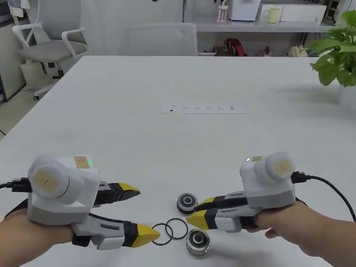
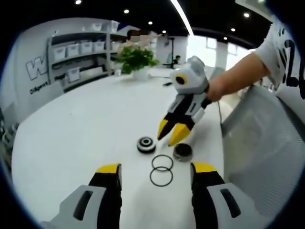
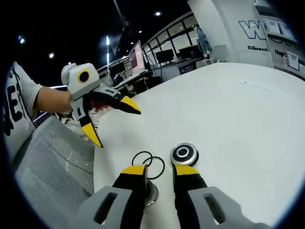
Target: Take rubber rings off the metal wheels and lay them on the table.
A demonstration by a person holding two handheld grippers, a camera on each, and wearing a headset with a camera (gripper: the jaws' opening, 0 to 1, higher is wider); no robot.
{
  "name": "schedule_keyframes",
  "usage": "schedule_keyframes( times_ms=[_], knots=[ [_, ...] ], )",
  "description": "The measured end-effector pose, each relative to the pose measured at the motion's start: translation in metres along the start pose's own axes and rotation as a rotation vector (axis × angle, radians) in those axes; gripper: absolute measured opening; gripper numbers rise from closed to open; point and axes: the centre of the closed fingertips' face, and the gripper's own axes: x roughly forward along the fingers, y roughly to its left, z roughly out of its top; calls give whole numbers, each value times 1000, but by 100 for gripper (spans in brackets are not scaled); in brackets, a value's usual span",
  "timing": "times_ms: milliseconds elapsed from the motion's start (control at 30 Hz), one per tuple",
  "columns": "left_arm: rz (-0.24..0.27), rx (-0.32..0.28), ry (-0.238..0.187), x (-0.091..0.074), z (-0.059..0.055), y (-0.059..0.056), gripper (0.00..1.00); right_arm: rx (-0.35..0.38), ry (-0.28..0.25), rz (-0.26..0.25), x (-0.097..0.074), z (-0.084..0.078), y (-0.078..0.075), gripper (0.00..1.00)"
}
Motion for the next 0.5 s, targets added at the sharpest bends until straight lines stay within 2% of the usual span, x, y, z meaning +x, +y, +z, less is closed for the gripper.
schedule_keyframes(
  times_ms=[267, 500],
  knots=[
    [1, 5, -2, 10, 7, 11, 57, -9, -8, -30, -7, 2, -13, 19],
    [-3, -1, -2, 23, 11, 20, 55, -51, -3, -52, -7, 1, -22, 22]
  ],
)
